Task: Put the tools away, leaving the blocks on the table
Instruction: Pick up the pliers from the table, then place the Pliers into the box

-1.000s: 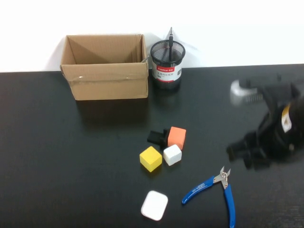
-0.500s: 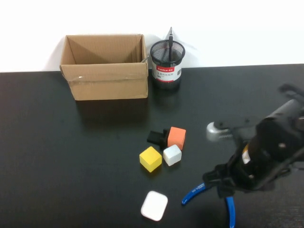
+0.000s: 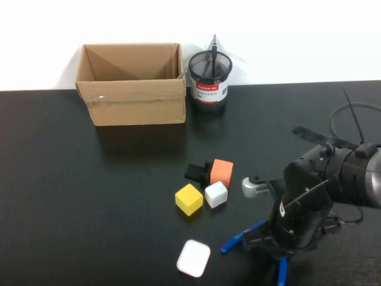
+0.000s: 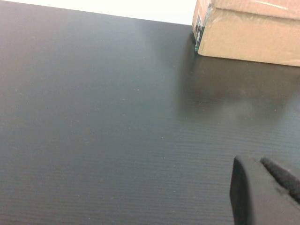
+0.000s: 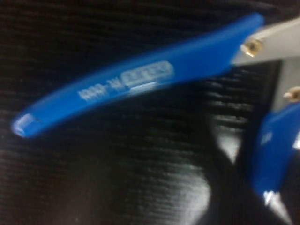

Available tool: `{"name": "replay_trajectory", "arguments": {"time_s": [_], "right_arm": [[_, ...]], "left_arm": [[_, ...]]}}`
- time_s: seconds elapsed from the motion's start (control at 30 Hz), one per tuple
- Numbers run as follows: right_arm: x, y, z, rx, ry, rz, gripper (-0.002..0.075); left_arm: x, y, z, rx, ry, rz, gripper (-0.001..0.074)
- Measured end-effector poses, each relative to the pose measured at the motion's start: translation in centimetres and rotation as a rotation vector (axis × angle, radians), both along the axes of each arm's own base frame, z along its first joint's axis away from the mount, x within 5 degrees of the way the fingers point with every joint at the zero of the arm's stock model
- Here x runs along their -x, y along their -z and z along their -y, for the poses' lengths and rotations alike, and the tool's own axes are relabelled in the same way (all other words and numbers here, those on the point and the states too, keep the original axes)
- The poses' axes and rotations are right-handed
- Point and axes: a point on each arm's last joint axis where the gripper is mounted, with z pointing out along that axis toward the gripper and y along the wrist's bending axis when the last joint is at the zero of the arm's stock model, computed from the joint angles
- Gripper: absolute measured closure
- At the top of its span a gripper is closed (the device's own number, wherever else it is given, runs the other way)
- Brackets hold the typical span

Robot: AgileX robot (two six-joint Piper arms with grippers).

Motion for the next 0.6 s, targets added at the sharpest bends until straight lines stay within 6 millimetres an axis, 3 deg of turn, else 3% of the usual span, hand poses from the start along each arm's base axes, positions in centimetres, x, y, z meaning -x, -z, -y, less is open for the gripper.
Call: {"name": "replay_trajectory", "arguments": {"time_s": [0.03,0.1,0.37,0.5,0.6], "right_arm": [[-0.1,0.0,-0.1,-0.003,-0.004,0.002,0.0602],[-0.1,0.0,-0.1,-0.007,-0.010,0.006,0.0660],[-0.6,-2.2,0.2,-0.014,-0.070,0.160,0.0670],[-1.6,-7.4,0.4,-0.056,-0.118,0.378,0.0671],[-2.7,-12.6,0.0,-0.124,-0.188,0.628,0.0671]], "left_arm": [[0.0,0.0,0.0,0.000,0.000,0.000,0.0732],[0.0,0.0,0.0,0.000,0.000,0.000,0.0732],[0.0,0.0,0.0,0.000,0.000,0.000,0.0732],[0.0,0.0,0.0,0.000,0.000,0.000,0.0732],[0.0,0.0,0.0,0.000,0.000,0.000,0.0732]]}}
